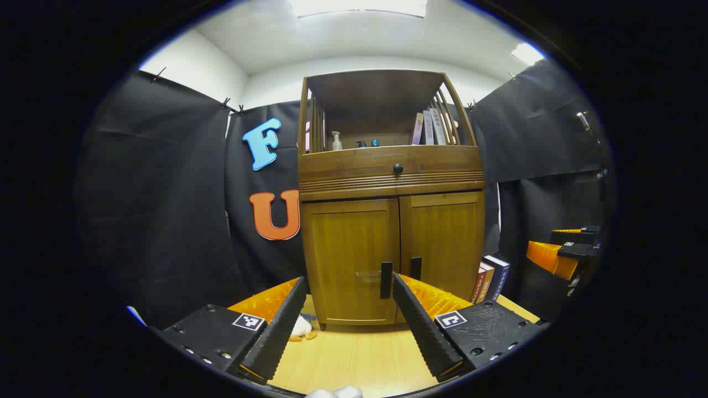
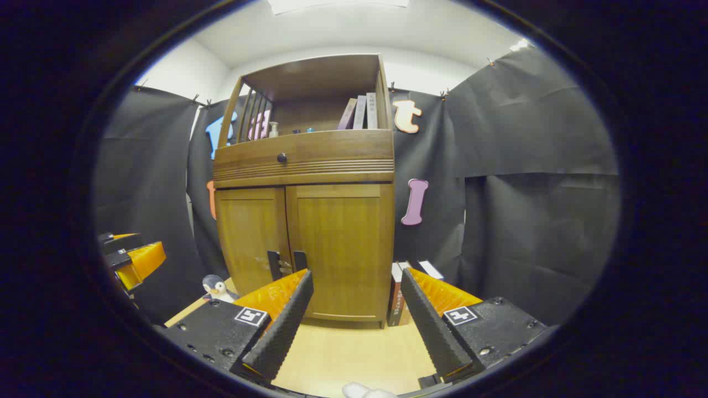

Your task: Open the right door of the double-door shoe cabinet with the right hand, and open the left door with the left hand.

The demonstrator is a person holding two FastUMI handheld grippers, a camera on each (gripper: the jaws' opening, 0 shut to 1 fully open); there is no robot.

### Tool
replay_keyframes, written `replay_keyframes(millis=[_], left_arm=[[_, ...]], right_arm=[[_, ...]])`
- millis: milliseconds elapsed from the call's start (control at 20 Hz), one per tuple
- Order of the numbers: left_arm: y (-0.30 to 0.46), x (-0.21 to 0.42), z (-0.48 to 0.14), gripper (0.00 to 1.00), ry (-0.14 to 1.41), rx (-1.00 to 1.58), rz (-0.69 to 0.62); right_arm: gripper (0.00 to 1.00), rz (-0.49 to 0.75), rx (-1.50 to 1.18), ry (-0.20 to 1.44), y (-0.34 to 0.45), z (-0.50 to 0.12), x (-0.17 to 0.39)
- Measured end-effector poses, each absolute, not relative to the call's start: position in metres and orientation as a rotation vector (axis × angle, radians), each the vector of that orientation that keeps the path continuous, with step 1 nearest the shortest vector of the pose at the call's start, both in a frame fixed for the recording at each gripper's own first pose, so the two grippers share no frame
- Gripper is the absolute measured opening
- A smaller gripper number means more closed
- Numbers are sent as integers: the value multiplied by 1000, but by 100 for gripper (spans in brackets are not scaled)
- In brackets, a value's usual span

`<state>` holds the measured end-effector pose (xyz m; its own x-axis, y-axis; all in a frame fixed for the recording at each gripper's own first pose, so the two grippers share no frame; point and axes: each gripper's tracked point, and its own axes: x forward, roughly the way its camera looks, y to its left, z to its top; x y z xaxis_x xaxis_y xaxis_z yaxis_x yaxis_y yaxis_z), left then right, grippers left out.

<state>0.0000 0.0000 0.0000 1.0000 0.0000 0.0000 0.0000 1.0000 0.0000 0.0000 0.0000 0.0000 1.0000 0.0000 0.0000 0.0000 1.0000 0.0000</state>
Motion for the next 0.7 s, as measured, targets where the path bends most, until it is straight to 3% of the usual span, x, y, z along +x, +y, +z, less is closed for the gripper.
replay_keyframes(millis=[50,700], left_arm=[[0,1,0,96,1,-1,-8],[4,3,2,96,-4,18,-50]], right_arm=[[99,-7,2,-2,-1,1,-1],[100,-63,-1,-18,0,3,-17]])
